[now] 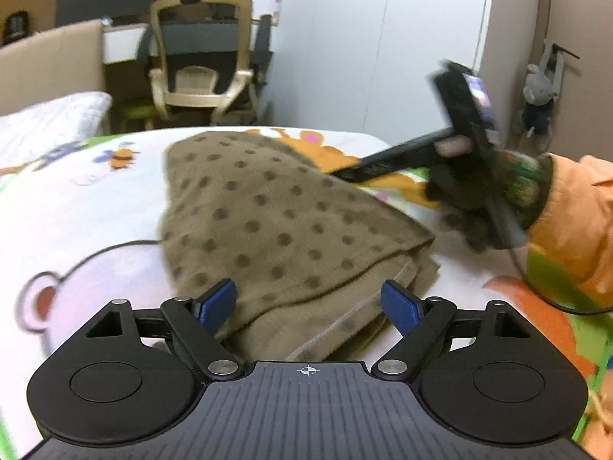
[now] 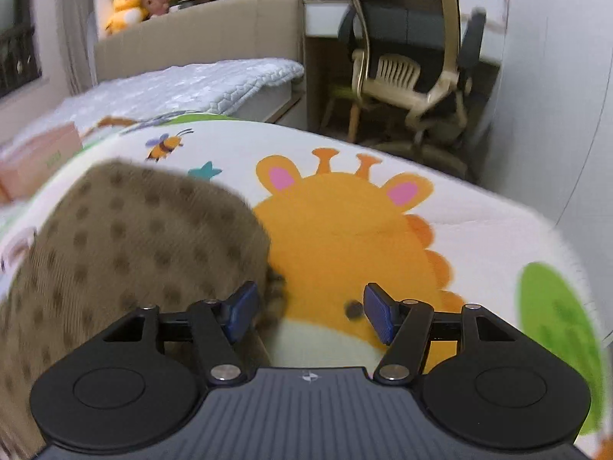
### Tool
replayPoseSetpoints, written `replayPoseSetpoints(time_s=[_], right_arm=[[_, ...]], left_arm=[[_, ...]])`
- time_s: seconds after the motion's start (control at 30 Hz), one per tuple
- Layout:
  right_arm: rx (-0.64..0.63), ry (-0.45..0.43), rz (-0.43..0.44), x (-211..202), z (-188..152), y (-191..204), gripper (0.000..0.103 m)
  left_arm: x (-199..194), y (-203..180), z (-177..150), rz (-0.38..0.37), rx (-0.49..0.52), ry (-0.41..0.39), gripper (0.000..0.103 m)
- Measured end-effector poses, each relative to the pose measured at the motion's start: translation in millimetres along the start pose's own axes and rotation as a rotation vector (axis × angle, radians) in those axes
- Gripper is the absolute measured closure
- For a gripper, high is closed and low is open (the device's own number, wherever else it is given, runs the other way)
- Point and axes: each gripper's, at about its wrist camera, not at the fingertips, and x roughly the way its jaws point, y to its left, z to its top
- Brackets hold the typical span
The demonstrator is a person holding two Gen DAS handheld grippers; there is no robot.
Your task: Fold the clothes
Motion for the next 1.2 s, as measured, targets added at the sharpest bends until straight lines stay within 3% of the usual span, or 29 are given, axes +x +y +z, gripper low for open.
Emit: replayPoseSetpoints(time_s=[0.17,0.27,0.4,0.5,0.57,0.6,0.63,0.73,0.8,0.9,0.93,0.97,1.0,1.07,1.2], right_arm=[[-0.212,-0.102,0.010,-58,-26,35,0.042],[-0.312,-0.117,0.080,-84,-42,59,0.045],[-0.431,-0.087,0.115,-88,-62,91,0.053],[-0.519,-0.088,0.076,-78,-73,108,0.059],[-0.541,-0.119,0.042,-77,-72,114,0.077],[-0.533,-0.146,0.017,-79,-68,114,0.081],[-0.518,-0.176,-0.005,-82,-64,114,0.082],[-0.536,-0.219,-0.047,-89,-57,115,0.082],[-0.574,-0.200,-0.053,-80,-64,120,0.082],[-0.615,-0.176,-0.058,-65,-77,128,0.082],[-0.613,-0.182,-0.062,-64,-78,130,0.082],[-0.611,-0.189,-0.066,-63,-78,131,0.082],[-0.609,-0.195,-0.070,-63,-79,132,0.084],[-0.583,-0.220,-0.072,-72,-73,130,0.097],[-0.537,-0.264,-0.029,-109,-63,123,0.100]], left_arm=[[-22,13,-11,0.125,0.028,-0.005,0.036],[-17,13,-13,0.171,0.088,0.009,0.039],[-3,5,-16,0.218,0.192,0.019,0.045],[9,-3,-14,0.256,0.265,0.002,0.049],[13,-5,-11,0.284,0.291,-0.015,0.063],[13,-5,-9,0.293,0.298,-0.025,0.067],[12,-6,-7,0.294,0.301,-0.036,0.071],[9,-9,-6,0.290,0.312,-0.056,0.065],[16,-10,-9,0.288,0.312,-0.040,0.060],[26,-12,-13,0.291,0.314,-0.037,0.061],[25,-13,-12,0.288,0.317,-0.043,0.067],[25,-14,-11,0.284,0.319,-0.048,0.084],[23,-15,-9,0.278,0.319,-0.055,0.095],[12,-16,-5,0.256,0.304,-0.073,0.098],[-15,-16,1,0.171,0.201,-0.094,0.098]])
